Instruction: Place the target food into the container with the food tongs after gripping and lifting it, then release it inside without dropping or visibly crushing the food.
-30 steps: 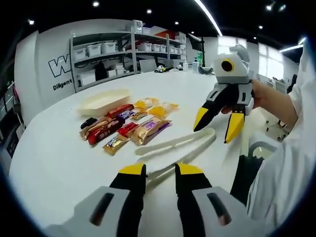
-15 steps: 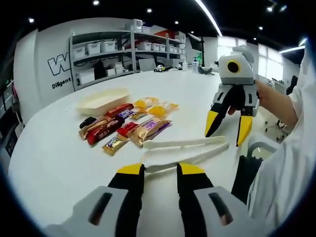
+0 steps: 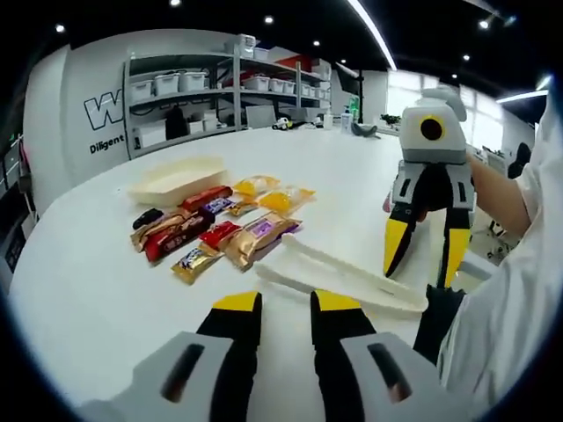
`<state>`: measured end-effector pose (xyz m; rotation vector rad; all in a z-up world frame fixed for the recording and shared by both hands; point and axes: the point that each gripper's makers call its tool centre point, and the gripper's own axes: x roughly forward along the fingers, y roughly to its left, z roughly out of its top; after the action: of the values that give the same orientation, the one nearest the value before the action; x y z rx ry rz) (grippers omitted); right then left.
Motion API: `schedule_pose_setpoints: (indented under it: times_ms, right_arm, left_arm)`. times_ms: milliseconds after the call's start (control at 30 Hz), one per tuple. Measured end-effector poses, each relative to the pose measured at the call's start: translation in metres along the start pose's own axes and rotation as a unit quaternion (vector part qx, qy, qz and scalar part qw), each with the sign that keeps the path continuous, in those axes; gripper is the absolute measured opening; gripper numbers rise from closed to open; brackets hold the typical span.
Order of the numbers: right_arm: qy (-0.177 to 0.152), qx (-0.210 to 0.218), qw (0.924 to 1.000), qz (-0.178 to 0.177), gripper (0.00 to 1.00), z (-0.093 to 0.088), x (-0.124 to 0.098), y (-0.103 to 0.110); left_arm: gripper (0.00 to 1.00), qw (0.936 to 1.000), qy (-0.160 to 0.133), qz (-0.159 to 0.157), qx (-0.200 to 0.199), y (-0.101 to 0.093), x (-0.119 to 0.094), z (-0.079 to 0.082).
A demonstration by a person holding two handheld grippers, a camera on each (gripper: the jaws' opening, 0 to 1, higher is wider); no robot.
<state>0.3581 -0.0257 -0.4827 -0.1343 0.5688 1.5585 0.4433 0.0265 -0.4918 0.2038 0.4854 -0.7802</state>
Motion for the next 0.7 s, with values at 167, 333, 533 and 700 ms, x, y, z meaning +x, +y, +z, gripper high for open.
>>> schedule_pose_setpoints:
  times_ms: [167, 333, 533, 700]
  right_arm:
    - [-0.003, 0.002, 1.0, 0.005, 0.24, 0.001, 0.003, 0.001]
    - [-0.004, 0.001, 1.0, 0.007, 0.24, 0.003, 0.007, 0.001]
    - [-0.008, 0.003, 0.9999, 0.009, 0.24, 0.004, 0.009, 0.001]
    - [-0.009, 0.002, 0.9999, 0.01, 0.24, 0.006, 0.013, 0.0]
  left_arm:
    - [0.21, 1.0, 0.0, 0.002, -0.002, 0.001, 0.002, 0.0]
    - [0.2, 1.0, 0.0, 0.002, 0.004, 0.001, 0.004, 0.002]
    - [0.2, 1.0, -0.002, 0.002, 0.007, 0.001, 0.006, 0.004]
    - [0.18, 0.9999, -0.001, 0.0, 0.012, 0.0, 0.008, 0.005]
